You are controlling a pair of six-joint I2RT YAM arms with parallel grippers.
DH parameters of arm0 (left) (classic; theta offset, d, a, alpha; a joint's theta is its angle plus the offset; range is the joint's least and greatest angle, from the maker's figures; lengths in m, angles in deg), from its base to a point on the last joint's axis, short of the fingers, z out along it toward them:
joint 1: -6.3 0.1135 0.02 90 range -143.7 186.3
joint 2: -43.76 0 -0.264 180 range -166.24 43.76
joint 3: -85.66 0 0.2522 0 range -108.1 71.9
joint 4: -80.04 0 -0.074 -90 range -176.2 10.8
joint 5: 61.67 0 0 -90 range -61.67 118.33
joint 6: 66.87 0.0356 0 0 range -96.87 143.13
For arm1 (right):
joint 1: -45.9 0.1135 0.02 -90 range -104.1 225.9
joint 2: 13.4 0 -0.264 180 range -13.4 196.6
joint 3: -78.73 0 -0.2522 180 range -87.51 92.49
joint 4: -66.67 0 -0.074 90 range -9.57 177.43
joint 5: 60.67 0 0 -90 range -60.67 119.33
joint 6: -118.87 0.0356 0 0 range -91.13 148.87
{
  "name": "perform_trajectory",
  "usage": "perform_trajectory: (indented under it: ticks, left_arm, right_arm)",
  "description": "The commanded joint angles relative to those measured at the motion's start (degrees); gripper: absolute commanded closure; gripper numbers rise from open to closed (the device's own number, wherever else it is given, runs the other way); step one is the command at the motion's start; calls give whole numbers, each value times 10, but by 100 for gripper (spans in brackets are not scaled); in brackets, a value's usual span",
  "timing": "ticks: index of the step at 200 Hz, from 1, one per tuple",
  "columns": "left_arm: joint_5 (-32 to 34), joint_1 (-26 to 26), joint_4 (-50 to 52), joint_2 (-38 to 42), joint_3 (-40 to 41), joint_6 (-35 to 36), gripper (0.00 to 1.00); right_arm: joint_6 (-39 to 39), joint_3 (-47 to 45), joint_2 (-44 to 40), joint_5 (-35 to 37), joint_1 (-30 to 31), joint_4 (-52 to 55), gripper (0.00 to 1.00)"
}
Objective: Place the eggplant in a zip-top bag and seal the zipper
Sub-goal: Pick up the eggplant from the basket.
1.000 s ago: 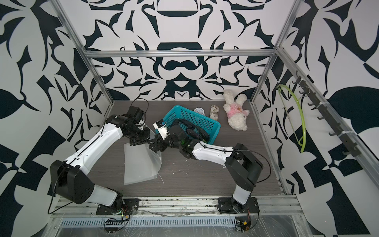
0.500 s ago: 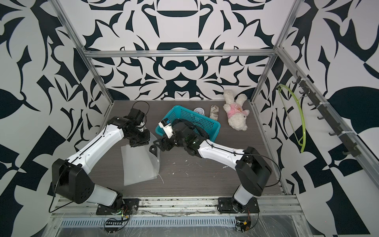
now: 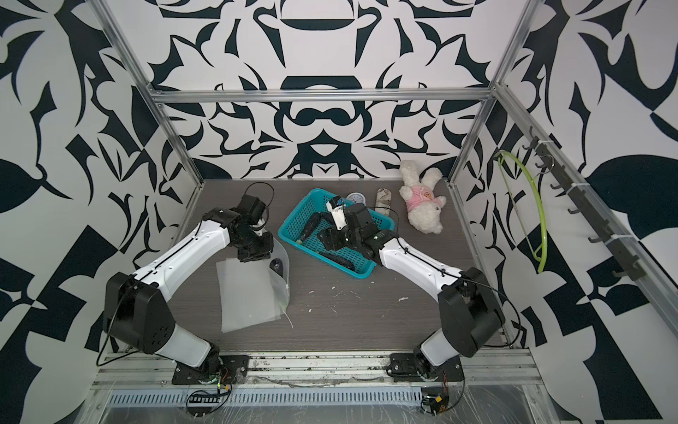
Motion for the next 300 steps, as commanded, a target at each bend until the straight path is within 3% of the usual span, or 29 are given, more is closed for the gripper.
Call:
perform_trajectory:
  ticks: [1, 30, 74, 217, 300]
  left_arm:
    - [7, -11, 0, -6, -21, 23, 100]
    - [13, -16, 2, -8, -23, 27, 100]
    - [19, -25, -7, 14, -20, 30, 100]
    - [12, -37, -16, 25, -4, 18, 100]
    - [13, -37, -19, 21, -1, 17, 100]
  right_arm:
    - [-17, 17, 13, 8, -22, 12, 23]
    - [-40, 52, 57, 12, -34, 53, 23]
    - [-14, 41, 52, -14, -34, 43, 24]
    - [-94, 139, 190, 103, -38, 100, 27]
    - [-99, 180, 246, 87, -38, 140, 41]
